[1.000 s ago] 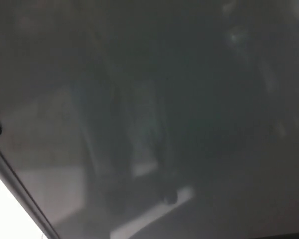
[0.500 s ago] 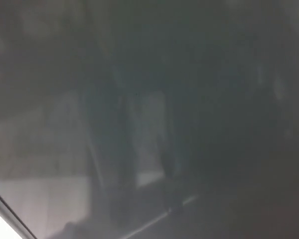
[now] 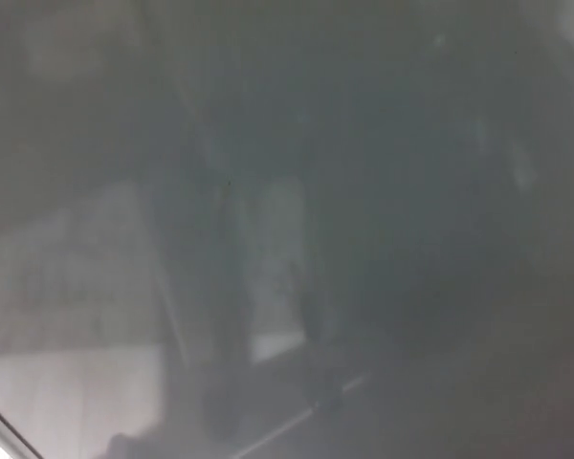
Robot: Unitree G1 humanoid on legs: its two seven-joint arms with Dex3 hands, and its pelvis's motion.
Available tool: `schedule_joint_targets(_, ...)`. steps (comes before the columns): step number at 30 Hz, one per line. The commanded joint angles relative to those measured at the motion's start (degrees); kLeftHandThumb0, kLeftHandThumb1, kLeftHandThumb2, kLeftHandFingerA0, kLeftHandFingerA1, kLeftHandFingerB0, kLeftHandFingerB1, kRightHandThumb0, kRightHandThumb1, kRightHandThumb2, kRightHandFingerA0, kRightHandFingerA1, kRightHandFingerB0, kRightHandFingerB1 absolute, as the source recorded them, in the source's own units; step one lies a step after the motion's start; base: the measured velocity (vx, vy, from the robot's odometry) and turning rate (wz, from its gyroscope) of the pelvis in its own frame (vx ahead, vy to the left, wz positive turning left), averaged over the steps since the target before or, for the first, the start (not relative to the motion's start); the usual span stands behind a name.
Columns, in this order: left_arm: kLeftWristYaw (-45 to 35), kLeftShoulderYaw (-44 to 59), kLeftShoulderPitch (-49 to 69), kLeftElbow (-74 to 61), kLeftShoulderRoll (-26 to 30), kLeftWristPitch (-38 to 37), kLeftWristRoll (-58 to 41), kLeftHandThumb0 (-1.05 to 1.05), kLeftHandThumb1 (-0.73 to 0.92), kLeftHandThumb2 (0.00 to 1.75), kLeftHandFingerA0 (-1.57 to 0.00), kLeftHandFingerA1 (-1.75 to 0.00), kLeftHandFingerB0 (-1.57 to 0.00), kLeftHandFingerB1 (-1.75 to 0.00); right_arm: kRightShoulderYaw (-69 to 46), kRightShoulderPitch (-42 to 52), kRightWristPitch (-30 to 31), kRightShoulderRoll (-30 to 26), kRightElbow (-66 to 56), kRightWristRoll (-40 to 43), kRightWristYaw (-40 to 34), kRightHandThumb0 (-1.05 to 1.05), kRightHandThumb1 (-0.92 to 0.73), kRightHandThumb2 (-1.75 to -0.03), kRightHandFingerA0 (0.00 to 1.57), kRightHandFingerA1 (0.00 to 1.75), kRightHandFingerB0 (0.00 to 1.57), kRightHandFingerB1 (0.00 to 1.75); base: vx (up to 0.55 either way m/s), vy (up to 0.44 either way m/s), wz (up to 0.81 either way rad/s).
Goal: A white board is being place on the right hand side and parallel to the robot and the robot uses its left hand to grab on the leftside of the whiteboard and drag the whiteboard from the right hand side to the left hand side
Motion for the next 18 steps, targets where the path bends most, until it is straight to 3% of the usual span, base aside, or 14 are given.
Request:
schedule_joint_targets(1,0.3,0.7,2.3,3.9,4.4,-0.5,2.3,0.16,0.92,0.67,-0.80,-1.02,-0.71,-0.86,0.4,0.4,0.2,-0.6,0.2,-0.5,-0.7,-0.68,-0.73,-0.75,0.46,1.08,0.44,0.81,0.00,0.000,0.00)
schedule_joint_targets(5,-0.7,1.4,2.7,6.7,5.7,-0.7,1.7,0.16,0.86,0.76,-0.76,-1.13,-0.73,-0.92,0.1,0.5,0.0,-0.6,0.5,-0.2,-0.4,-0.69,-0.72,-0.74,0.47,1.09,0.44,0.84,0.00,0.000,0.00)
schedule_joint_targets(7,0.7,1.0,3.1,6.1,6.3,0.4,2.2,0.14,0.85,0.73,-0.76,-1.13,-0.73,-0.93,0.2,0.7,-0.1,-0.6,0.5,-0.3,-0.5,-0.70,-0.73,-0.74,0.47,1.10,0.43,0.85,0.00,0.000,0.00)
schedule_joint_targets(8,0.1,1.6,3.6,6.5,6.9,0.8,1.5,0.13,0.87,0.71,-0.80,-1.04,-0.73,-0.93,0.2,0.6,0.4,-0.6,0.5,-0.2,-0.3,-0.69,-0.73,-0.74,0.47,1.11,0.44,0.85,0.00,0.000,0.00)
schedule_joint_targets(10,0.7,1.7,3.8,7.1,7.1,0.5,1.6,0.14,0.89,0.67,-0.81,-1.08,-0.74,-0.95,0.2,0.5,0.5,-0.4,0.5,-0.1,-0.3,-0.69,-0.73,-0.76,0.48,1.11,0.45,0.85,0.00,0.000,0.00)
schedule_joint_targets(15,1.6,2.0,4.5,8.3,7.6,-1.1,2.0,0.11,0.90,0.71,-0.68,-1.21,-0.69,-0.93,0.3,0.3,0.1,-0.4,0.5,-0.4,-1.0,-0.68,-0.71,-0.78,0.49,1.09,0.45,0.85,0.00,0.000,0.00)
schedule_joint_targets(18,1.9,2.3,4.2,9.2,7.5,-1.2,1.9,0.12,0.86,0.71,-0.75,-1.12,-0.73,-0.91,0.2,0.2,0.4,-0.3,0.3,-0.1,-0.7,-0.69,-0.72,-0.74,0.49,1.10,0.45,0.83,0.00,0.000,0.00)
